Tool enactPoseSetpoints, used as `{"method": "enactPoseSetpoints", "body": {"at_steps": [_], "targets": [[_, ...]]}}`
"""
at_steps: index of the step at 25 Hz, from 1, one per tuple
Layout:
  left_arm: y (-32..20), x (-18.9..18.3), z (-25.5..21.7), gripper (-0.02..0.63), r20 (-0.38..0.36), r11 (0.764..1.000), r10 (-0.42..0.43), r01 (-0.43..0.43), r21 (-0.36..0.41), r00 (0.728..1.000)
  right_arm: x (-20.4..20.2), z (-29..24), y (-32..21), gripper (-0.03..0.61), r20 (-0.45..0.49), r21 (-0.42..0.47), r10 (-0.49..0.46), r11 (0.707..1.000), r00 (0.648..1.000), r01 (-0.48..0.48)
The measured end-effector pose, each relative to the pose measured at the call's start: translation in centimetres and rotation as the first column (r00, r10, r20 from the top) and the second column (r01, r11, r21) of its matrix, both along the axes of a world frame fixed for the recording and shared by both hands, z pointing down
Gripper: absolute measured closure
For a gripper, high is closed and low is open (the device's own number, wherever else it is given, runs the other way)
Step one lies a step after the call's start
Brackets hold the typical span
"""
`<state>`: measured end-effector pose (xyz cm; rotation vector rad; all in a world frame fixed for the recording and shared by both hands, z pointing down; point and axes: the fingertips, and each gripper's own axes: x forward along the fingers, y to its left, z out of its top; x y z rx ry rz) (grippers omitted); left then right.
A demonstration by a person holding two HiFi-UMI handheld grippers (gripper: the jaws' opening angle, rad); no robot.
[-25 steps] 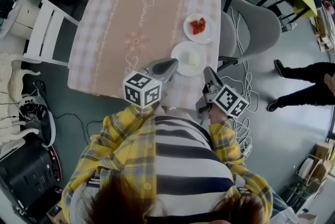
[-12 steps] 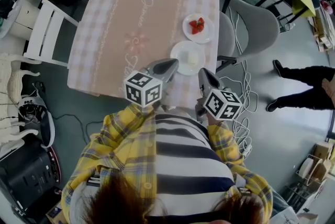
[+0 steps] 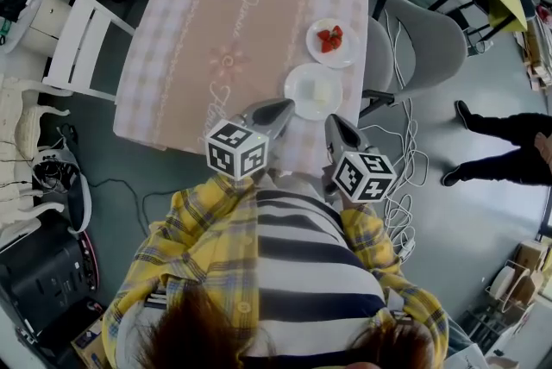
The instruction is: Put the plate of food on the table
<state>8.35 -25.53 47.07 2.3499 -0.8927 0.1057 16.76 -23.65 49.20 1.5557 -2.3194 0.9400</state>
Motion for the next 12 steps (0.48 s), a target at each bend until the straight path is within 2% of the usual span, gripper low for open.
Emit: {"method": "enactPoseSetpoints", "body": {"at_steps": [7,12], "targets": [[2.5,-0.1,0.6,0.612,0.013,0.999,-0.036,0.036,0.004,0.999,-0.2,1.0,2.3,0.580,-0.016,-0.004,-0.059,0.998,0.998,0.059],[4.2,-0.5,0.6,0.612,0.008,0.999,-0.026,0.026,0.020,1.000,-0.4,1.5,4.1,0.580,-0.027,-0.001,-0.043,0.999,0.999,0.043]]}}
